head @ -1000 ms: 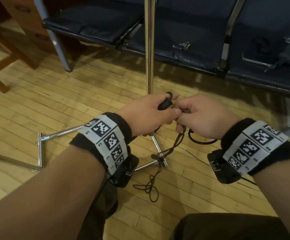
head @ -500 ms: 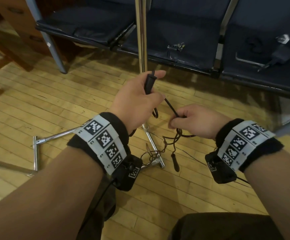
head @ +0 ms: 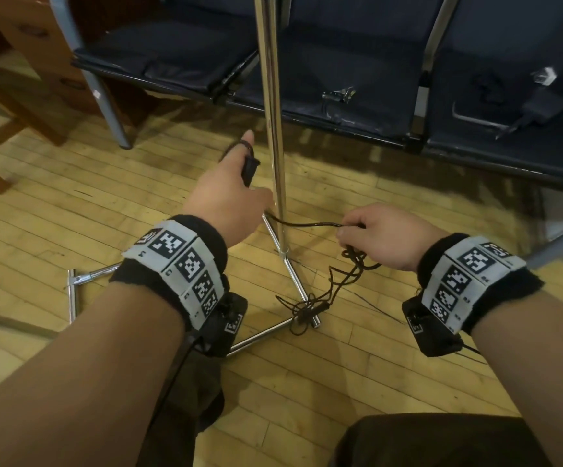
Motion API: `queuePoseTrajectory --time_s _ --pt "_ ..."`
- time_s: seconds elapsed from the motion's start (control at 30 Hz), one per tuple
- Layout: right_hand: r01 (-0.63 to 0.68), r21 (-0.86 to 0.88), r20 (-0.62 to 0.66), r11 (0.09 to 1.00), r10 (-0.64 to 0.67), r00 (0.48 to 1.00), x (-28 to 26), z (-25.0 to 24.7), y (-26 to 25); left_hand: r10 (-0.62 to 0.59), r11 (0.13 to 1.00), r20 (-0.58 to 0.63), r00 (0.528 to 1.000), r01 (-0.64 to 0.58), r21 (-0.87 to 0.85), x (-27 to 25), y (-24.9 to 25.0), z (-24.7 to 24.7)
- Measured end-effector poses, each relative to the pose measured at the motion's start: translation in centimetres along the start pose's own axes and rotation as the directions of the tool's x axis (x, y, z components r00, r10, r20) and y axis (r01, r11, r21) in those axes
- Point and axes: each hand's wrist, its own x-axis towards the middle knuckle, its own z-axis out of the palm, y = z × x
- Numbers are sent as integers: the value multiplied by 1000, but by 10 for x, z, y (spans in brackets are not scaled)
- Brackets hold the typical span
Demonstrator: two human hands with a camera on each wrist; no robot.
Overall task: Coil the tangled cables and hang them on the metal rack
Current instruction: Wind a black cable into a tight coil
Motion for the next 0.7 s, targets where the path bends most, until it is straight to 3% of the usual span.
queuePoseTrajectory --time_s 0.1,0.2,0.3,0.5,0.7 --pt "37 0 3 999 -37 999 -3 -2 -3 121 993 124 985 -121 -14 -9 8 5" --pt "123 51 -36 991 -121 992 -4 -3 -12 264 963 297 918 -230 -144 -16 18 14" --pt "185 74 -57 980 -181 982 -3 -7 -19 293 956 378 878 -276 -100 -17 21 17" --pt "216 71 -66 974 -211 975 -6 -6 -19 236 970 383 893 -237 -46 -17 16 19" --pt "185 115 -4 976 -186 983 -4 -6 -19 263 951 207 942 -217 -221 -10 15 17"
